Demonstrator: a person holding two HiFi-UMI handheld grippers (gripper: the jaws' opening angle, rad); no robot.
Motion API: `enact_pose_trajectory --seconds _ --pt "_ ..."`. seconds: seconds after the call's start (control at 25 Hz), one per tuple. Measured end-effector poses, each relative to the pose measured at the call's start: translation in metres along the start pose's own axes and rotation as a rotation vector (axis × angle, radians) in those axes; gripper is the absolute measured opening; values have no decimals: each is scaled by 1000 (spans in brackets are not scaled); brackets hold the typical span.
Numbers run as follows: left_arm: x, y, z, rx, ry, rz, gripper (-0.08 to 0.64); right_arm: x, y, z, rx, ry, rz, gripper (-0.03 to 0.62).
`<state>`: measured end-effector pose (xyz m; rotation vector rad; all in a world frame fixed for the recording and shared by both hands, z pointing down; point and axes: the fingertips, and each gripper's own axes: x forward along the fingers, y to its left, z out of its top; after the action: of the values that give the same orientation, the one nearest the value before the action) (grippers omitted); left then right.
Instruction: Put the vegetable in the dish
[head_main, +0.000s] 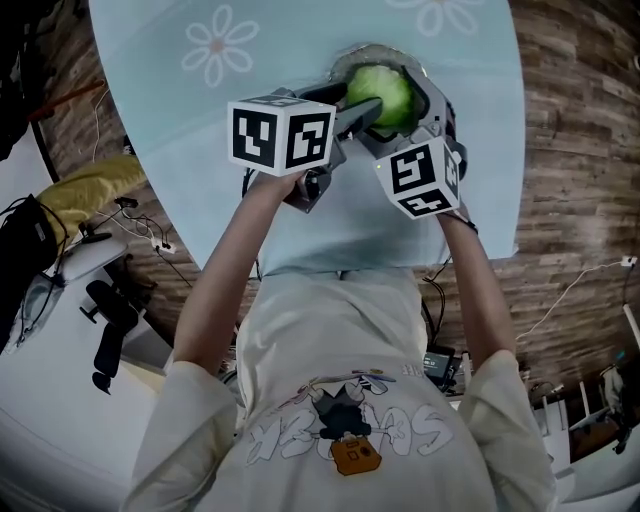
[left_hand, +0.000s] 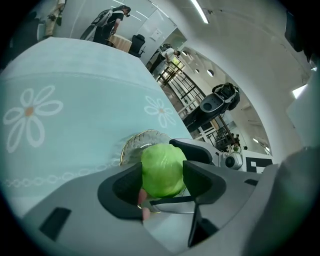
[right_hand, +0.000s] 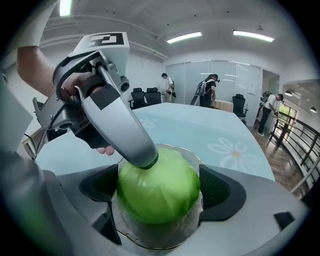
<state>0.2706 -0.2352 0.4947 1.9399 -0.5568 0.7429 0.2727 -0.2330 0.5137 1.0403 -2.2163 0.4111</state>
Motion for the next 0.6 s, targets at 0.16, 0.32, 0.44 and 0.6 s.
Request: enact_pose_trajectory --seconds 0.16,0.32,0.44,0.6 --pt "1 1 -3 3 10 11 262 0 1 -1 10 -1 -22 502" --pt "3 3 -6 -16 10 17 261 -16 2 13 33 -70 -61 500" --pt "0 4 -7 -23 -2 19 261 -23 6 14 43 -73 -61 500" --pt "-7 0 -5 -30 -30 11 198 -35 7 8 55 -76 -74 500"
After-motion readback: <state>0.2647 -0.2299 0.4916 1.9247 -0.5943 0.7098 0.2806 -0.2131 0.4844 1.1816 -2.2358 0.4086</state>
